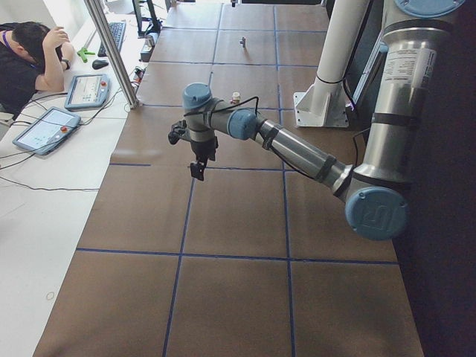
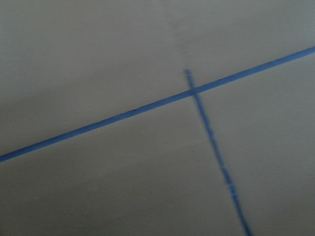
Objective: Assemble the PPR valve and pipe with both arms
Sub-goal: 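Open the left gripper and withdraw the left arm from the valve, then lower the right gripper onto the chrome pipe fitting and grasp it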
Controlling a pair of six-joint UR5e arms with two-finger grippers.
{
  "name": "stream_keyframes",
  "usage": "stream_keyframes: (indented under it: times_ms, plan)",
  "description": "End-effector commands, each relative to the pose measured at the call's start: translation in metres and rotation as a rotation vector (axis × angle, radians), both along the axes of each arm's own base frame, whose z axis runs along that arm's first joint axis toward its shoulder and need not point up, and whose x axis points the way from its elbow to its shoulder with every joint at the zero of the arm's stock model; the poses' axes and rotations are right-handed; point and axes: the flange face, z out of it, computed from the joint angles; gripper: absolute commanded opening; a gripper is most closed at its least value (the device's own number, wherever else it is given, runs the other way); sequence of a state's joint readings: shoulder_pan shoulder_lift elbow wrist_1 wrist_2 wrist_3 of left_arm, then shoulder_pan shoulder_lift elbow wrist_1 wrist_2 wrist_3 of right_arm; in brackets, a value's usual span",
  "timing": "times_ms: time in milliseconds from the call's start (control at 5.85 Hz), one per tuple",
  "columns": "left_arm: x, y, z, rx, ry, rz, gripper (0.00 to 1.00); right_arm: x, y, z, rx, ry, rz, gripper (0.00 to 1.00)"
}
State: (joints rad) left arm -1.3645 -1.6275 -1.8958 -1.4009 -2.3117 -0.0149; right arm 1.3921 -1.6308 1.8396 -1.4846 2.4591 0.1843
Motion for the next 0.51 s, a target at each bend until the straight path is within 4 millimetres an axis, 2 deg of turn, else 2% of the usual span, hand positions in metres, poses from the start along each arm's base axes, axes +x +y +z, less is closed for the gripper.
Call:
stream_keyframes:
  times_ms: [0,171,342]
  plan:
    - [-0.099,0.045,0.112,-0.091,0.112,-0.060,1.00,-0.052,0.007,-0.025,0.025,0.017,-0.008,1.00]
    - [-0.109,0.081,0.137,-0.098,0.115,-0.062,1.00,-0.085,0.013,-0.031,0.008,0.020,0.044,1.00]
    - [-0.109,0.086,0.141,-0.090,0.115,-0.068,1.00,-0.104,0.042,-0.007,0.007,0.033,0.047,1.00]
